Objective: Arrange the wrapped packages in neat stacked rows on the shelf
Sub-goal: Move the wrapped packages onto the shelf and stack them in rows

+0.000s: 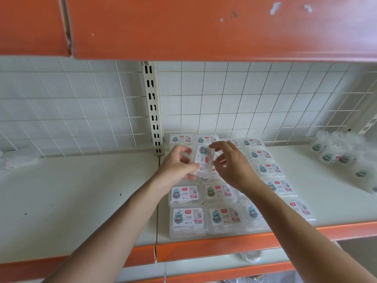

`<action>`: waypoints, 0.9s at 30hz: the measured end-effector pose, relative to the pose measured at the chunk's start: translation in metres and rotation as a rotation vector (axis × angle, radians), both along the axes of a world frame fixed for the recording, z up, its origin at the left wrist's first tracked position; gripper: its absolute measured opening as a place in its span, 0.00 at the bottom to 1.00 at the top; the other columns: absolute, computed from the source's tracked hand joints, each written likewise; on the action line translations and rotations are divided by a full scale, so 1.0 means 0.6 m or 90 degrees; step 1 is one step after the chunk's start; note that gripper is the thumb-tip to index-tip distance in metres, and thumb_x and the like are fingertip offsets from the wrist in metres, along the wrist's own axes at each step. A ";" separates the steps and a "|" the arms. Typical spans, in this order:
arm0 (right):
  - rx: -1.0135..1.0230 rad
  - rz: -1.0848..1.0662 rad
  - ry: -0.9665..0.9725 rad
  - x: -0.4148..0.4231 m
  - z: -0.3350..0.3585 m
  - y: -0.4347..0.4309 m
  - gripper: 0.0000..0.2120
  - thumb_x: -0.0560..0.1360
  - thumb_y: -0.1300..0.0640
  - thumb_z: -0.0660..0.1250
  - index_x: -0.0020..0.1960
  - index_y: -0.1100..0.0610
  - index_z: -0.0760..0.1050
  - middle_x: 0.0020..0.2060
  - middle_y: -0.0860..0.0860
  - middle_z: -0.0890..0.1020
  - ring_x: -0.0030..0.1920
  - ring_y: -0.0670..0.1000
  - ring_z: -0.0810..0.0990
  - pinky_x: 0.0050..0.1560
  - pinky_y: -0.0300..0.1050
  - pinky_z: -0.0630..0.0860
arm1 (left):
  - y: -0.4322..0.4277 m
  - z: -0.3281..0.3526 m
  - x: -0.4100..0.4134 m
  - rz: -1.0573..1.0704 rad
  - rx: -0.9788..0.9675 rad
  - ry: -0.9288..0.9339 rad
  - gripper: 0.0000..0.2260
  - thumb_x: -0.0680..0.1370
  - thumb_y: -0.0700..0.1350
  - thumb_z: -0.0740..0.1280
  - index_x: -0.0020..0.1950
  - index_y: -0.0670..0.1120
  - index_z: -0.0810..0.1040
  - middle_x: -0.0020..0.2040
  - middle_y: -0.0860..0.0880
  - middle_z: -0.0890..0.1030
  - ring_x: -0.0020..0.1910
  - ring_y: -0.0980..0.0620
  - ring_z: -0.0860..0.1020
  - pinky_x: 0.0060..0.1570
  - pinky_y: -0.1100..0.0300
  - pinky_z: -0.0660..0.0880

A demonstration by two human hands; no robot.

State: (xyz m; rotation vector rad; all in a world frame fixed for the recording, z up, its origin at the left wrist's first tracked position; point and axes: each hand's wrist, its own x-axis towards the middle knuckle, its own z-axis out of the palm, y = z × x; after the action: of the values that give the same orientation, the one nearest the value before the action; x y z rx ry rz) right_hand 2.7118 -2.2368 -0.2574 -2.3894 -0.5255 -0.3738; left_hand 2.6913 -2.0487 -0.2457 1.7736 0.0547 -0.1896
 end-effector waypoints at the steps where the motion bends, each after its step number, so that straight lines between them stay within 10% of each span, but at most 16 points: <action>1: 0.012 0.010 0.004 -0.001 0.000 0.000 0.19 0.75 0.67 0.65 0.64 0.53 0.73 0.57 0.48 0.75 0.44 0.45 0.80 0.48 0.41 0.80 | -0.003 -0.002 0.001 -0.007 0.014 0.001 0.21 0.71 0.39 0.73 0.59 0.52 0.71 0.53 0.41 0.78 0.46 0.47 0.83 0.48 0.49 0.82; 9: 0.029 0.135 0.046 -0.011 0.001 -0.004 0.20 0.76 0.55 0.68 0.68 0.51 0.71 0.65 0.47 0.74 0.60 0.45 0.76 0.61 0.36 0.73 | -0.020 0.008 -0.002 -0.020 0.084 -0.030 0.11 0.77 0.52 0.68 0.58 0.52 0.76 0.46 0.50 0.83 0.39 0.55 0.81 0.34 0.62 0.75; 15: -0.073 0.047 0.015 -0.006 0.010 0.003 0.27 0.68 0.46 0.75 0.65 0.47 0.72 0.58 0.48 0.75 0.55 0.47 0.75 0.51 0.41 0.73 | -0.027 0.005 0.000 -0.007 0.035 -0.014 0.12 0.78 0.49 0.68 0.59 0.46 0.76 0.52 0.48 0.82 0.45 0.53 0.84 0.50 0.53 0.81; 21: -0.255 0.013 0.047 0.033 0.020 -0.020 0.24 0.75 0.54 0.70 0.69 0.49 0.68 0.68 0.48 0.72 0.67 0.51 0.70 0.63 0.46 0.69 | -0.002 -0.003 0.016 -0.009 0.465 -0.277 0.19 0.81 0.46 0.60 0.73 0.47 0.68 0.69 0.48 0.71 0.69 0.50 0.68 0.66 0.57 0.66; 27: -0.309 0.039 0.085 0.067 0.022 -0.013 0.24 0.76 0.56 0.69 0.69 0.48 0.68 0.71 0.47 0.69 0.69 0.50 0.67 0.68 0.47 0.65 | 0.004 -0.020 0.024 -0.109 0.654 -0.229 0.22 0.82 0.47 0.58 0.76 0.47 0.64 0.74 0.47 0.64 0.74 0.48 0.59 0.70 0.53 0.62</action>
State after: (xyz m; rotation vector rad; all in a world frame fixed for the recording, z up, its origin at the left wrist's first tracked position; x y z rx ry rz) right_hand 2.7521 -2.2448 -0.2443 -2.8277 -0.6866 -0.0584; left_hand 2.7059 -2.0462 -0.2579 2.8136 -0.3129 0.0644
